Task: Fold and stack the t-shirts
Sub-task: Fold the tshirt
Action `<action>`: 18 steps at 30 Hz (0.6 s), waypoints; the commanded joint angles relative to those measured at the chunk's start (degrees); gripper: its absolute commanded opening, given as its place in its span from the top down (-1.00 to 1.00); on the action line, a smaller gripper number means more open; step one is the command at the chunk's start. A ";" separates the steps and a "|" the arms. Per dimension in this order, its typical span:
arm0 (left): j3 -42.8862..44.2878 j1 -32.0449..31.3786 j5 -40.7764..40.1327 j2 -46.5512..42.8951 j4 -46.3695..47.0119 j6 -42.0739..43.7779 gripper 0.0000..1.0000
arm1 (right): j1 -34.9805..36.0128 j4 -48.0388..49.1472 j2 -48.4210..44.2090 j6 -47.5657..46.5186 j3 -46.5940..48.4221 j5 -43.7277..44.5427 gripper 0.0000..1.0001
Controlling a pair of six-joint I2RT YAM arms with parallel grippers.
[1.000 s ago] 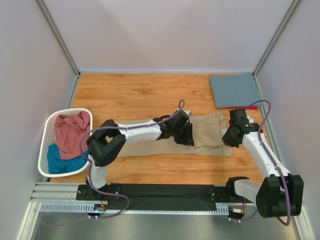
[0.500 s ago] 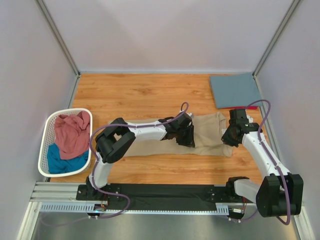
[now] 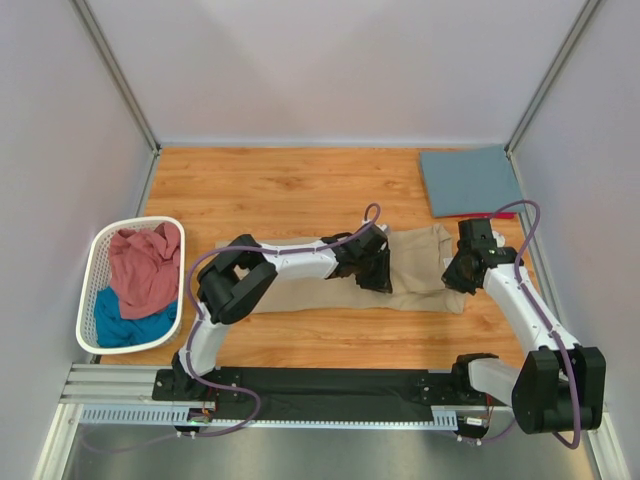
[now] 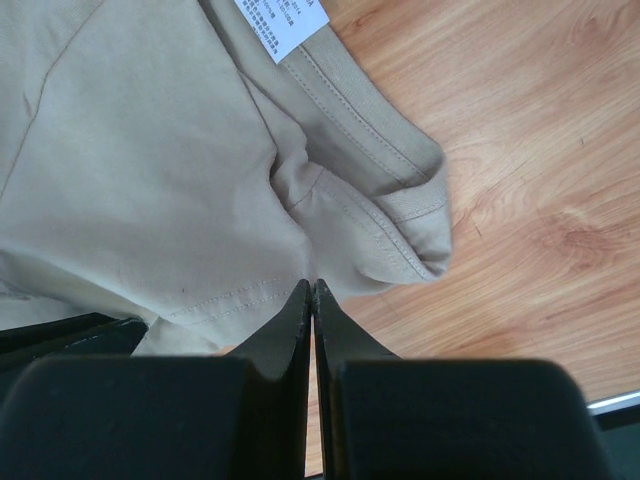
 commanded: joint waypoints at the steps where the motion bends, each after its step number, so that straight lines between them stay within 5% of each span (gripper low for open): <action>1: 2.48 -0.46 -1.01 0.65 0.22 -0.76 0.35 | 0.25 1.85 -0.15 -0.04 -0.28 -0.01 0.99; 10: 3.98 -0.46 -2.67 -0.14 -2.77 -0.93 1.00 | 0.25 2.03 -0.24 0.04 -0.55 0.16 0.99; 18: 1.70 -0.46 -4.26 -5.32 -7.25 -1.20 1.00 | 0.25 -1.39 0.20 0.22 1.03 3.32 0.99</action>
